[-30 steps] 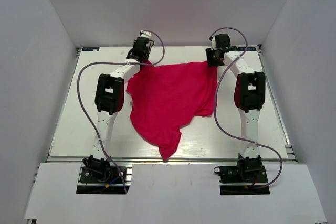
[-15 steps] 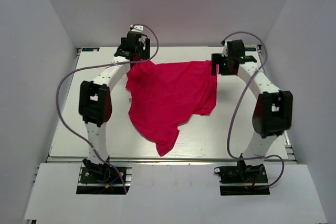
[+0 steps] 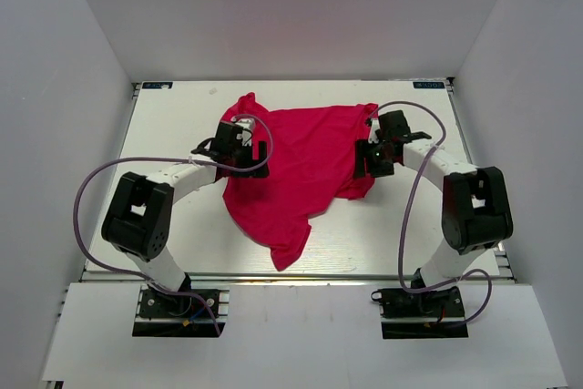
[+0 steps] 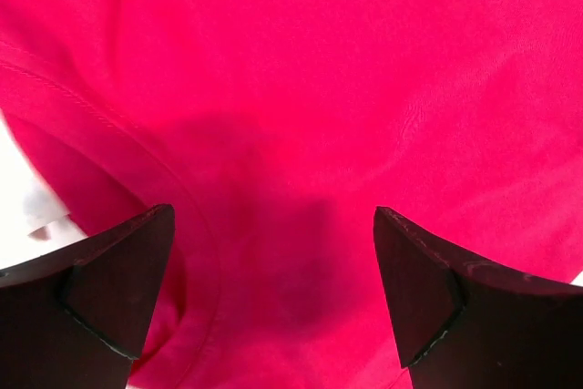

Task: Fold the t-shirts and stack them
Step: Flatten out the tshirt

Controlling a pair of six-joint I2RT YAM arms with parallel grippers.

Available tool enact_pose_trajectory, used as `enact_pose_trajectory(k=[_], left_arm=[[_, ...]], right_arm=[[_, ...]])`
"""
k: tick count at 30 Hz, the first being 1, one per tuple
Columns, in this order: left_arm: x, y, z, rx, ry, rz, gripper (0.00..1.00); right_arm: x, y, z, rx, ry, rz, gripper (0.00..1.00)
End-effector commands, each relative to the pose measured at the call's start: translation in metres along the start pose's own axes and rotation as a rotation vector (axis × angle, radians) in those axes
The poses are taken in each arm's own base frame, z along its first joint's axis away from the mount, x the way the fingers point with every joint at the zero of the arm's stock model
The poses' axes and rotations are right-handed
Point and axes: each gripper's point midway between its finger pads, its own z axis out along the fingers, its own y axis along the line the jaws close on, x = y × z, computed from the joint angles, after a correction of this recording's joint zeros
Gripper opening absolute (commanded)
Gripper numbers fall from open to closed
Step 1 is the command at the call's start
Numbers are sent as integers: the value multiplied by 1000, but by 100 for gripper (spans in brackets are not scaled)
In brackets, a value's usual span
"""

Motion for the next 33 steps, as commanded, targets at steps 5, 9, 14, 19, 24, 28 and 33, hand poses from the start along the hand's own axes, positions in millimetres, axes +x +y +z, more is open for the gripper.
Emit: enact_pose_trajectory(k=[5, 9, 14, 19, 24, 28, 33], left_arm=[[4, -8, 9, 33, -15, -35, 100], [17, 5, 13, -30, 12, -49, 100], [33, 21, 15, -79, 47, -93, 100], [48, 48, 18, -216, 84, -118, 100], [58, 65, 18, -301, 110, -152, 100], [63, 78, 23, -352, 150, -178, 100], [59, 91, 23, -386, 155, -201, 100]], right_arm=[[8, 6, 24, 18, 49, -13, 63], [21, -8, 27, 97, 84, 7, 59], [25, -7, 26, 108, 78, 19, 0], [23, -25, -2, 225, 6, 65, 0], [33, -45, -32, 356, -23, 111, 0], [42, -72, -62, 515, -20, 178, 0], [68, -106, -102, 736, 14, 274, 0]])
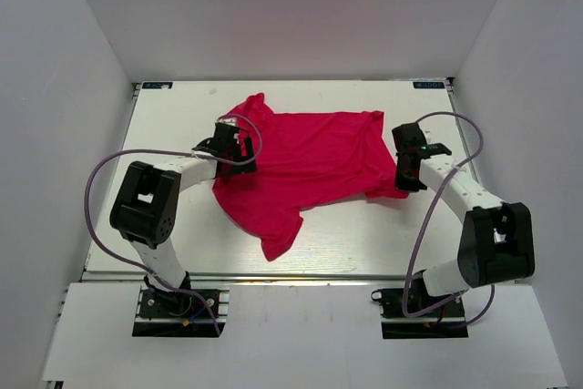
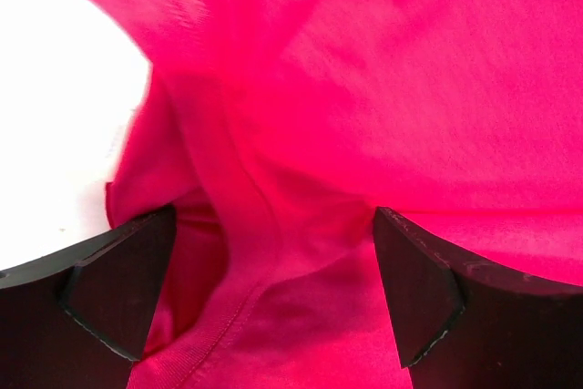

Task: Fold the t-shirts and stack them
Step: Flatten out the tshirt

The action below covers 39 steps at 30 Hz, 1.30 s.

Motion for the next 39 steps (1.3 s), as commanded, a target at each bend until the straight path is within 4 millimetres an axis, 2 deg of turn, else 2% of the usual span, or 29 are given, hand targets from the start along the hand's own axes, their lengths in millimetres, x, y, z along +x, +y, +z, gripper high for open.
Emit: enact_pose_trajectory(k=[1, 7, 10, 11, 13, 14, 16, 17, 19, 20, 21, 22, 24, 25, 26, 27, 28, 29, 30, 31, 32, 33, 34, 36, 37, 38, 39], left_arm=[[47, 35, 7, -112, 164, -20, 100], [35, 41, 12, -136, 162, -36, 100], [32, 44, 15, -142, 161, -45, 100], [28, 43, 15, -139, 153, -46, 100], [30, 40, 14, -119, 161, -36, 100], [22, 38, 12, -111, 144, -29, 100], [20, 33, 13, -89, 138, -32, 100], [9, 30, 13, -79, 114, -22, 100], [-1, 27, 11, -73, 100, -14, 100], [-6, 24, 10, -60, 94, 1, 100], [-13, 18, 6, -32, 80, -2, 100], [-21, 13, 2, -9, 53, -6, 100], [-25, 5, -2, 37, 35, 1, 100], [-30, 2, -4, 54, 19, 0, 100], [-27, -1, -7, 59, 22, 7, 100], [-33, -4, -11, 76, 2, 16, 100], [-29, -2, -10, 73, 10, 29, 100], [-31, -7, -14, 83, 0, 35, 100], [-31, -6, -17, 85, -5, 35, 100], [-27, -6, -16, 93, -1, 46, 100], [-30, -9, -20, 106, -10, 45, 100], [-31, -9, -21, 110, -20, 45, 100], [-33, -10, -21, 113, -29, 44, 100], [-36, -10, -25, 117, -41, 52, 100], [-41, -11, -26, 120, -50, 52, 100], [-43, -12, -25, 123, -60, 51, 100], [-55, -16, -28, 131, -85, 60, 100]], right_arm=[[7, -55, -23, 237, -3, 93, 0], [23, -90, -32, 360, 30, 178, 0], [21, -91, -33, 356, 33, 187, 0], [24, -82, -31, 307, 55, 177, 2], [30, -81, -28, 295, 69, 168, 13], [33, -80, -27, 288, 77, 165, 19], [35, -89, -31, 340, 76, 189, 20], [34, -96, -35, 380, 64, 205, 24], [36, -96, -39, 374, 84, 200, 42], [33, -93, -38, 361, 74, 199, 46], [31, -88, -39, 324, 60, 200, 52], [28, -76, -34, 241, 63, 145, 54], [10, -58, -31, 128, -8, 143, 54], [9, -27, -31, -48, 2, 101, 54], [-13, -10, -28, -140, -94, 60, 54], [-19, 7, -32, -244, -116, 37, 54], [-31, 24, -35, -329, -163, 19, 56], [-45, 33, -35, -360, -205, 1, 56], [-46, 45, -31, -409, -184, -11, 56], [-67, 61, -32, -452, -228, -42, 58], [-72, 69, -32, -473, -228, -45, 58], [-70, 78, -19, -476, -185, -63, 58], [-85, 86, -22, -496, -204, -71, 58], [-104, 102, -5, -506, -196, -75, 58], [-103, 109, 9, -507, -165, -83, 58], [-124, 113, 4, -512, -204, -77, 58], [-119, 116, 17, -500, -162, -76, 58]])
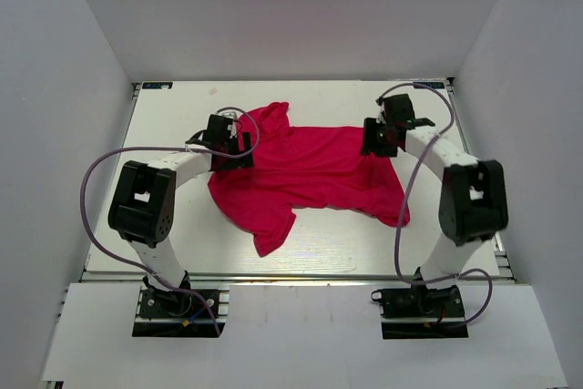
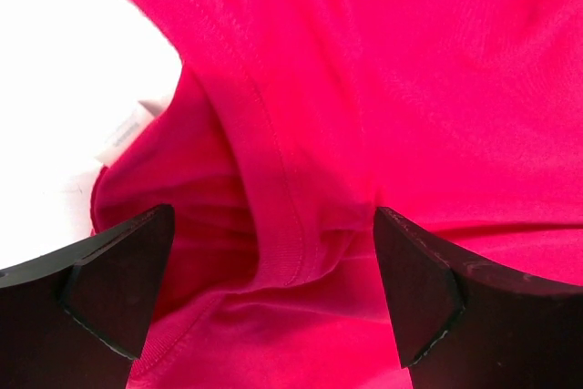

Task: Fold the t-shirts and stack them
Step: Flatten out the tshirt

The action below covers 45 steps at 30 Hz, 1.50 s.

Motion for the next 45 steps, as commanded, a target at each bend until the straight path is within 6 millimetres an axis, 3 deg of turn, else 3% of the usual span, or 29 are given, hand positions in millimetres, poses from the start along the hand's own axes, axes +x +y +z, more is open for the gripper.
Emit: enact_pose_trajectory(k=[1, 2, 4, 5, 9, 17, 21, 22, 24, 25, 26, 27, 28, 30, 32, 37, 41, 45], left_arm=[[-42, -18, -23, 63, -120, 23, 100], [-48, -20, -21, 65, -128, 22, 100], [-51, -21, -18, 64, -124, 23, 100], [-53, -22, -17, 64, -125, 23, 100], [-58, -24, -10, 63, -122, 23, 100], [-50, -24, 20, 60, -77, 24, 100], [-50, -24, 27, 59, -73, 24, 100], [-46, -23, 30, 56, -63, 25, 97], [-47, -24, 33, 56, -63, 25, 81], [-47, -24, 33, 56, -63, 25, 73], [-47, -24, 33, 56, -63, 25, 64], [-51, -25, 32, 59, -72, 24, 43], [-52, -25, 32, 59, -72, 24, 32], [-56, -25, 27, 53, -88, 24, 0], [-66, -26, 22, 54, -123, 22, 0], [-85, -31, -4, 81, -210, 28, 0], [-105, -27, -35, 78, -294, 15, 0], [-118, -25, -63, 66, -363, 17, 0]], right_arm=[[-29, 12, 23, -50, -34, -17, 58], [-46, 13, 22, -43, -71, -20, 58], [-36, 7, 41, -19, -16, -7, 58], [-47, 5, 41, 6, -38, -6, 58], [-50, -11, 53, 86, -19, 17, 58], [-37, -21, 71, 138, 37, 30, 58], [-38, -14, 81, 89, 36, 16, 58], [-37, -13, 84, 81, 42, 12, 52], [-45, -11, 86, 72, 30, 21, 38], [-47, -8, 89, 63, 23, 19, 24], [-53, -6, 88, 58, 8, 21, 17], [-54, -7, 89, 58, 5, 27, 10], [-59, -6, 88, 54, -5, 25, 2], [-66, -4, 79, 66, -29, 28, 0], [-71, -7, 73, 79, -46, 33, 0], [-92, -5, 35, 98, -108, 18, 0], [-100, -8, 6, 129, -141, 11, 0], [-100, -15, -8, 169, -151, 6, 0]])
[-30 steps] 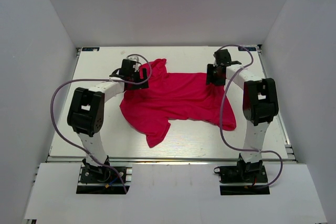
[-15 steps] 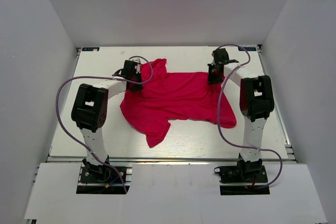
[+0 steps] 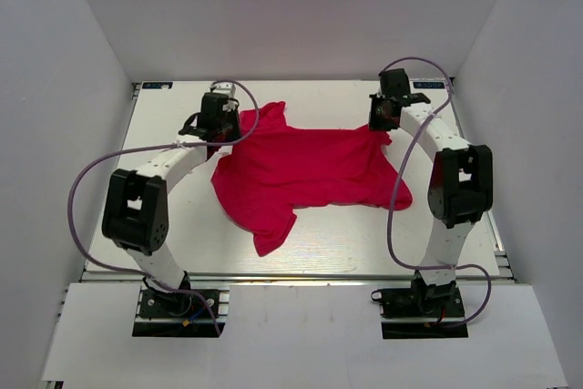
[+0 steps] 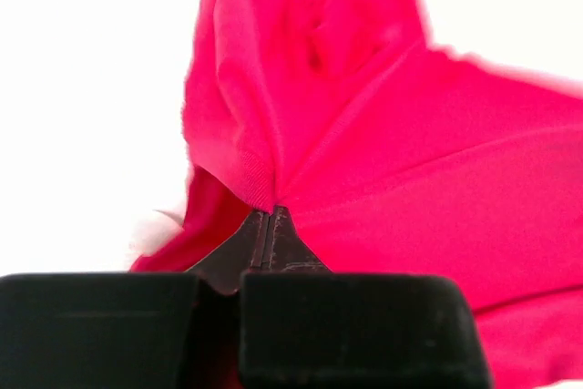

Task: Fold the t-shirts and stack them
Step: Flatten out the tshirt

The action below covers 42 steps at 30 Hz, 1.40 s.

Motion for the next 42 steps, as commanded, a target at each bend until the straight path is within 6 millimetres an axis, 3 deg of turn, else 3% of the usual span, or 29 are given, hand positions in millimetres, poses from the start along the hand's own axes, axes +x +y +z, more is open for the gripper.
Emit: enact_pose_trajectory(k=[1, 7, 10, 12, 13, 15, 16, 17, 18, 20, 21, 23, 24, 25, 28, 29, 30, 35, 37, 39, 42], left_arm=[[-37, 0, -31, -2, -125, 5, 0], [-47, 10, -37, -62, -164, 0, 0], [-66, 9, -47, -68, -227, -8, 0], [-72, 9, -54, -69, -255, -11, 0], [-83, 8, -69, -70, -296, -17, 0], [-85, 8, -83, -58, -336, -22, 0], [-88, 8, -92, -51, -365, -15, 0], [-101, 5, -116, -31, -433, -23, 0], [-94, 7, -122, -29, -441, -24, 0], [-102, 7, -144, -15, -506, -10, 0], [-107, 6, -166, -1, -553, -16, 0], [-113, 7, -189, -3, -595, -10, 0], [-111, 5, -197, 8, -602, -8, 0], [-118, 6, -221, 12, -656, -9, 0], [-116, 6, -247, 33, -699, -12, 0], [-121, 3, -269, 62, -748, -13, 0], [-119, 3, -275, 69, -761, -24, 0], [-124, 2, -316, 103, -846, -31, 0], [-130, -1, -327, 117, -878, -22, 0], [-133, -4, -322, 127, -876, -18, 0], [-131, -7, -284, 112, -792, -5, 0]], right_arm=[[-22, -11, -29, 44, -71, -10, 0], [-37, -12, -31, 56, -114, -18, 0], [-52, -10, -40, 51, -145, -43, 0], [-63, -7, -58, 45, -174, -53, 0], [-67, -11, -70, 71, -195, -44, 0], [-60, -10, -89, 55, -204, -64, 0], [-70, -7, -110, 35, -268, -64, 0], [-63, -2, -124, -12, -288, -74, 0], [-60, -2, -125, -22, -311, -94, 0], [-60, -1, -160, -43, -386, -103, 0], [-57, -1, -166, -53, -396, -110, 0], [-65, 0, -207, -67, -485, -119, 0], [-64, 1, -216, -76, -498, -124, 0], [-65, 2, -235, -92, -539, -122, 0], [-57, 13, -277, -176, -613, -146, 0], [-54, 12, -292, -183, -645, -149, 0], [-50, 22, -310, -247, -678, -170, 0], [-49, 24, -360, -290, -813, -187, 0], [-50, 25, -367, -295, -831, -189, 0], [-53, 25, -358, -290, -816, -179, 0], [-59, 21, -321, -251, -749, -150, 0]])
